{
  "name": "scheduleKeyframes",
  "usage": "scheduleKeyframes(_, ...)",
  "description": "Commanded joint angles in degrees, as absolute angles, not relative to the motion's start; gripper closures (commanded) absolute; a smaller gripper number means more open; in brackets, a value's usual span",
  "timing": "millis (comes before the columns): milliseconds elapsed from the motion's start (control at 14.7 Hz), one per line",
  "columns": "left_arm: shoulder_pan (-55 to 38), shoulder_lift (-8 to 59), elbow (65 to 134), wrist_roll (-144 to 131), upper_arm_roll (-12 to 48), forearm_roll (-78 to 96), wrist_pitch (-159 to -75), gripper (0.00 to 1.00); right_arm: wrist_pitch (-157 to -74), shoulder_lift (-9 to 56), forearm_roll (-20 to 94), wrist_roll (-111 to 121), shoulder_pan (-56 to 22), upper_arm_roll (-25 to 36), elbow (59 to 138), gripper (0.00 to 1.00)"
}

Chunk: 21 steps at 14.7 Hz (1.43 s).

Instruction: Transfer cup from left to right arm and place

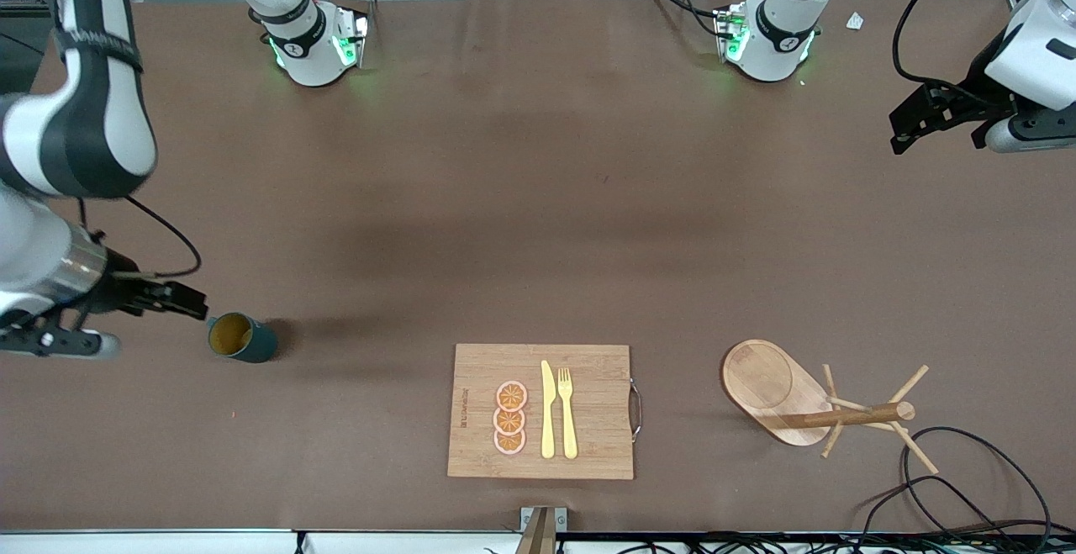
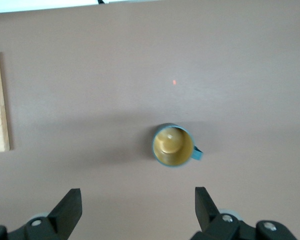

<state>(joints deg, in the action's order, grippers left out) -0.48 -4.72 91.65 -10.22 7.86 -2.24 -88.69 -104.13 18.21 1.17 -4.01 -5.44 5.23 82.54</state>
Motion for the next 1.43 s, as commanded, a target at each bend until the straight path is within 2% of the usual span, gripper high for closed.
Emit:
scheduleKeyframes(0, -0.53, -5.63, 92.55, -10.28, 7.82, -2.46, -89.56, 0.00, -95.57, 12.68, -0.97, -4.04, -5.80, 4.92, 81.48, 0.00)
scheduleKeyframes(339, -0.53, -5.54, 92.55, -10.28, 7.91, -2.46, -90.09, 0.00, -86.85, 3.44, -0.62, -3.60, -4.75, 5.19, 81.74, 0.00)
scheduleKeyframes(543, -1.14, -5.45, 92.37, -10.28, 8.26, -2.46, -90.09, 0.00, -86.22, -0.95, -0.79, -3.52, -4.83, 5.10, 84.27, 0.00)
scheduleKeyframes(814, -1.14, -5.10, 92.37, -10.11, 8.44, -2.46, -90.09, 0.00, -90.96, -1.05, -0.53, -0.80, -3.17, 5.19, 87.97, 0.00)
scheduleKeyframes(1357, -1.06, -4.92, 92.11, -6.77, 8.35, -2.11, -89.03, 0.00, -89.39, -1.32, -0.70, 2.02, -2.81, 5.10, 87.46, 0.00)
